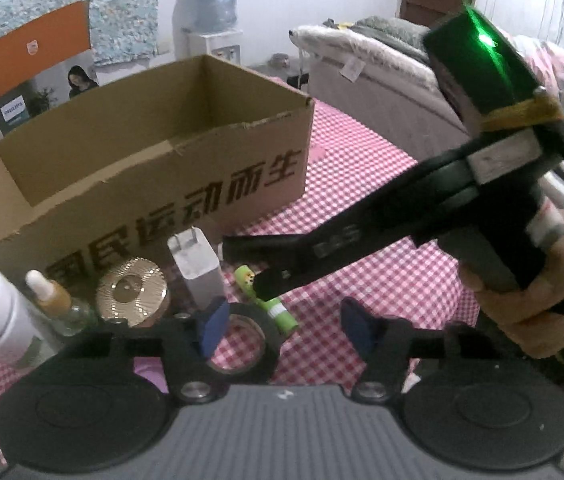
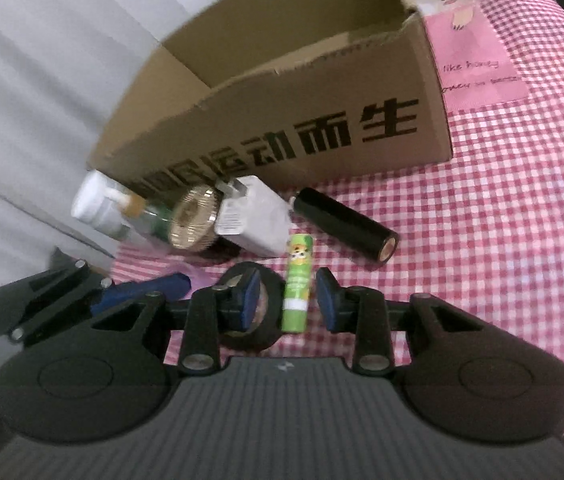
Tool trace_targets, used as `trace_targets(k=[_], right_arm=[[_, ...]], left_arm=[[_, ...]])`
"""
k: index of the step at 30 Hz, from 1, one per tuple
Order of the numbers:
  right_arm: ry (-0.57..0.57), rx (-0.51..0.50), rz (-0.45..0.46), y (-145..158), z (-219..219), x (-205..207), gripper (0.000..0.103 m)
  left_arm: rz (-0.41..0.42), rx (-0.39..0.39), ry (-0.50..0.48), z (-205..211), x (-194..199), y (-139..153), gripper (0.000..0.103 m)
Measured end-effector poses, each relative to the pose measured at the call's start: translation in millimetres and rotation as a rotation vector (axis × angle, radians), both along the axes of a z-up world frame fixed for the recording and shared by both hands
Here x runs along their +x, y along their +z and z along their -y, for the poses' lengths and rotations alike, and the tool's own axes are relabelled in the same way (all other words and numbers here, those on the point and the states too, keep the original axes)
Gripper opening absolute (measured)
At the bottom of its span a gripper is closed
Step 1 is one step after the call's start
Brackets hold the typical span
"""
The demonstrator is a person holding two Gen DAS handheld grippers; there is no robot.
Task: Organize rigid objects
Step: 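Move the right gripper to the green glue stick and close on it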
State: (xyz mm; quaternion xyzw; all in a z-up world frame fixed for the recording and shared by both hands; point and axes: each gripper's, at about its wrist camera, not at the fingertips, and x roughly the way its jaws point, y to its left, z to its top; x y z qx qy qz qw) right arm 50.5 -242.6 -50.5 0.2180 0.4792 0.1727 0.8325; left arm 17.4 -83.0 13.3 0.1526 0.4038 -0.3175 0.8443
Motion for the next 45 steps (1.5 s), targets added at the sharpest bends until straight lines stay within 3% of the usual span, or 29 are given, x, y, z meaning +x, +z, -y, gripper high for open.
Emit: trace_targets(k=[9,14,23,28,38,45], right_arm=[[0.043,-0.095,-0.001,-11,-22,20,0.015],[0.048,-0.115,-0.004,-8,-22,19,0.014],[-0.022,-0.028,-0.045,-15,2,-4,0.014],[-0.067,0.058,-0.065,-22,19,-23,0.014],[-0.079,0.13,-0.074,-27,35,-37,0.014],[-0.083,0.157,-0.055,-28,38,-42,0.016]], left_arm=[[-0.03,0.007,-0.018,6,8,-17,0.056],[-0.058,-0.013,-0.027,6,9,-21,0.056],[-0.124,-0.027,-0.086,17,3,-28,0.056],[-0.153,0.004,-0.089,31,2,-40,0.056],[-0.135,0.034,-0.061,44,2,-46,0.04],[-0.131,0.036,-0.058,46,1,-45,0.04]])
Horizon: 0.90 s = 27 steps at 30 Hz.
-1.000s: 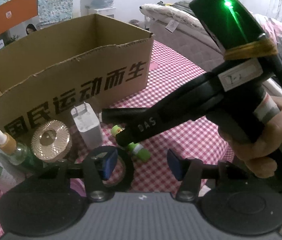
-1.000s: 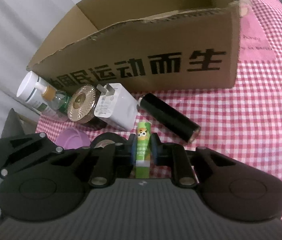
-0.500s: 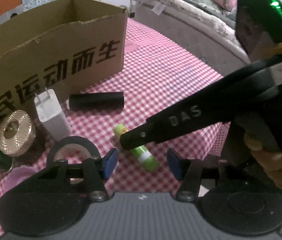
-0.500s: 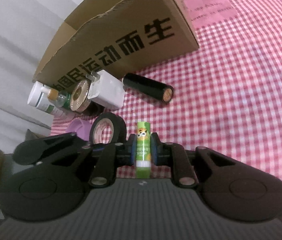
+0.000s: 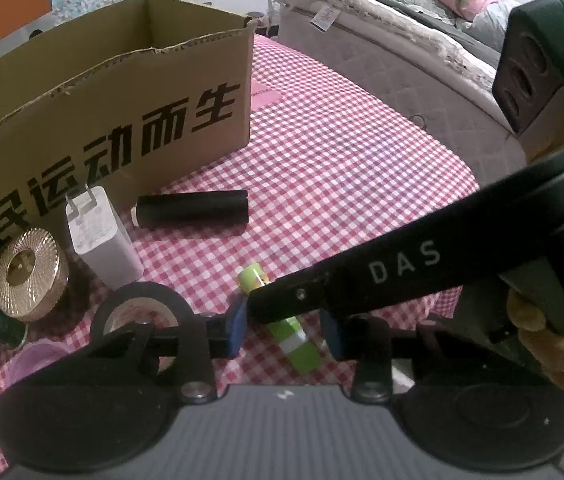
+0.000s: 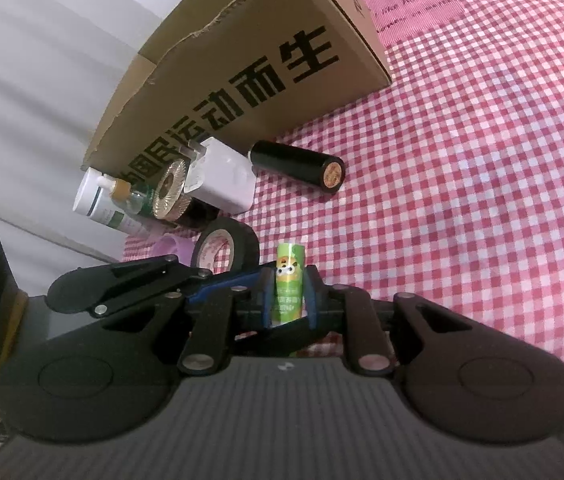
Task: Organize rigid objects
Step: 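Move the right gripper to the green glue stick and close on it, then lower the green glue stick into the box and open the right gripper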
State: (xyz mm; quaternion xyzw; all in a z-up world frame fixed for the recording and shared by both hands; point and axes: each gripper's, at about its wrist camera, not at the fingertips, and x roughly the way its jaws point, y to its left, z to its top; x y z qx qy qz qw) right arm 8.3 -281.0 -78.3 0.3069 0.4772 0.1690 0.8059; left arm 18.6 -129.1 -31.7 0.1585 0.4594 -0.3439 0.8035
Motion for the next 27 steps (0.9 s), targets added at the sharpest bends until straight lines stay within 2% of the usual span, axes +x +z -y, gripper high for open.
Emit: trace_targets(k=[7,12,18,22,27], right_arm=[[0.0,-0.01,0.064,26,-11,-7,0.016],[0.035,-0.039,0.183,75,-30,-4,0.016],[0.125,-0.033,0.302,131,-67,40,0.016],[0.185,-0.007,0.303,149,-93,93,0.016],[0.231,0.018,0.192,148,-121,176,0.016]], left_arm=[[0.086,-0.037,0.007,-12,-11,29,0.04],[0.204,-0.078,0.036,-34,-11,74,0.041],[0.305,-0.082,0.127,-69,21,123,0.041],[0.29,-0.066,0.191,-88,68,138,0.042],[0.192,-0.034,0.255,-108,140,130,0.044]])
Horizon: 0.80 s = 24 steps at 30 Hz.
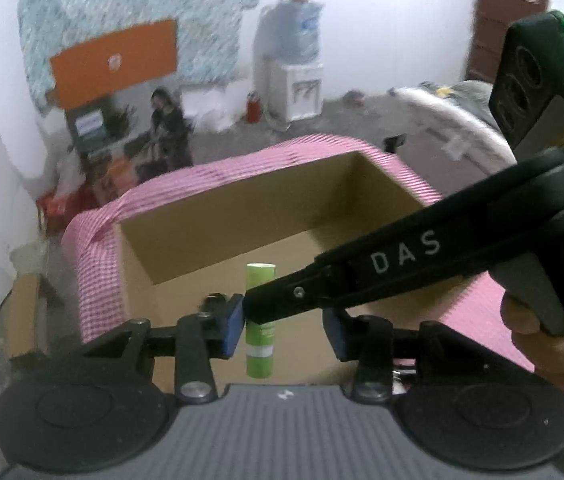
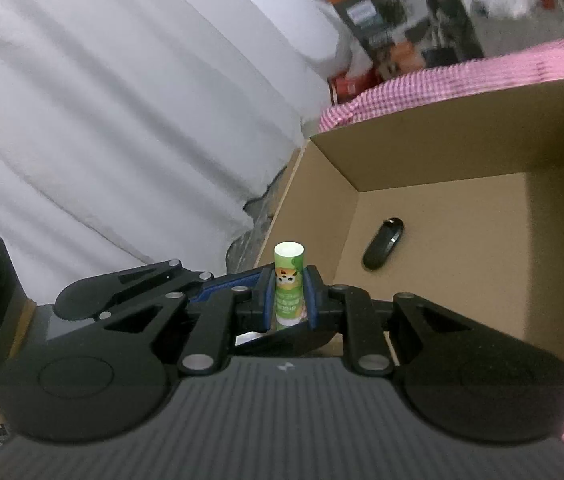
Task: Organize rigid objects
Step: 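Lower the green glue stick into the box and open the right gripper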
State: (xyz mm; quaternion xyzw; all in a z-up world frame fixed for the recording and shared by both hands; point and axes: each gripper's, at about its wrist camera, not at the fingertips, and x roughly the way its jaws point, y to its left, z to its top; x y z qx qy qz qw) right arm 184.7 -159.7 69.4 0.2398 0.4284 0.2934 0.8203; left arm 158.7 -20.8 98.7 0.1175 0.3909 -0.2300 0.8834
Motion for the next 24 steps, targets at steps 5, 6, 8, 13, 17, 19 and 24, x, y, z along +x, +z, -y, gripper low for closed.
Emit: trace_targets(k=[5,6,8,13,17,19,24], right_arm=[[0.025,0.024,-0.139,-22,-21,75,0.016],[0.029,0.026,-0.163,-29,-24,87,0.016],[0.033,0.031,-0.211,-42,-33,112,0.016],[0.045,0.004,-0.274,-70,-43,146,0.016],[0.032,-0.015,-0.306,-87,-44,164,0.016],[0.025,-0.025,-0.319,-94,-45,173,0.017],[-0.004,-0.032,-0.318,-102,-37,177,0.024]], left_arm=[[-0.082,0.033,0.048,-18,56,-22,0.044],[-0.095,0.043,0.058,-21,63,-27,0.044],[-0.112,0.071,0.074,-24,76,-33,0.044],[-0.121,0.117,0.096,-24,87,-42,0.047],[-0.12,0.107,0.087,-22,88,-41,0.054],[-0.115,0.104,0.088,-21,88,-40,0.056],[-0.105,0.073,0.092,-25,85,-34,0.062]])
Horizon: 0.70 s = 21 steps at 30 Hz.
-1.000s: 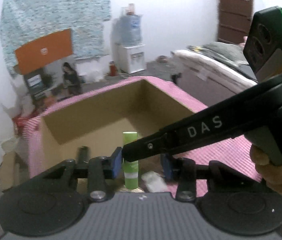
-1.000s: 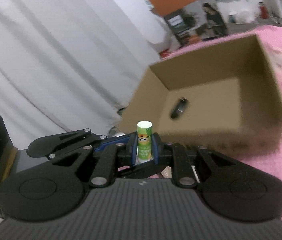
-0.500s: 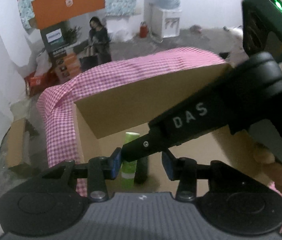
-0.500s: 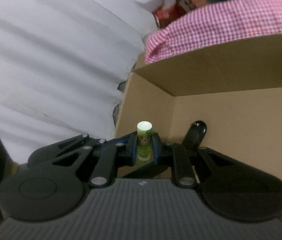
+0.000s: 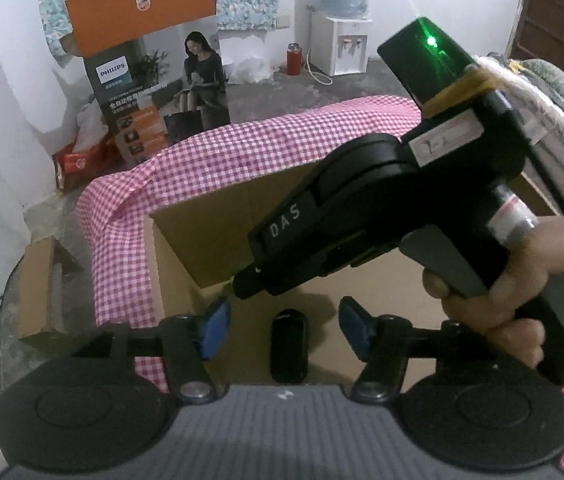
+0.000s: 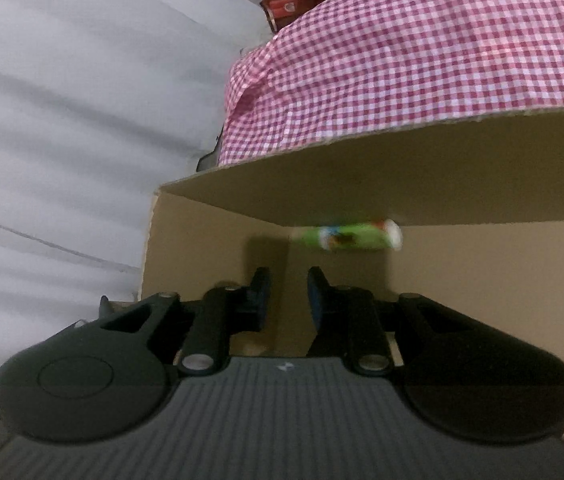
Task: Organize rigid objects
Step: 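Lower the green glue stick into the box and open the right gripper, then lift the right gripper out of the box back toward the table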
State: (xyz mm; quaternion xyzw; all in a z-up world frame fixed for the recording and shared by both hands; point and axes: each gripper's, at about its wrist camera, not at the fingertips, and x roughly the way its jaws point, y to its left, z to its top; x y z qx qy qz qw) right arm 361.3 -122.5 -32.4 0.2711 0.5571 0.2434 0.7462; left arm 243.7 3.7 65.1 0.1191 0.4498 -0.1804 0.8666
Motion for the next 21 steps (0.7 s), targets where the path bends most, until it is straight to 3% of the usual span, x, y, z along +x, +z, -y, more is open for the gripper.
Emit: trace_targets(k=[6,12,16,21], right_arm=[[-0.014,-0.004,0.033,18,13,-16,0.03],[-0.027,0.037,0.122,59,33,-53,0.031],[-0.046,0.074,0.205,93,54,-91,0.032],[-0.072,0.112,0.333,135,94,-167,0.032]], left_arm=[[0.039,-0.034,0.005,-4,-16,16,0.066],[0.111,-0.068,-0.012,-7,-50,43,0.071],[0.155,-0.118,-0.021,-11,-84,66,0.071],[0.196,-0.187,-0.051,-10,-133,86,0.076]])
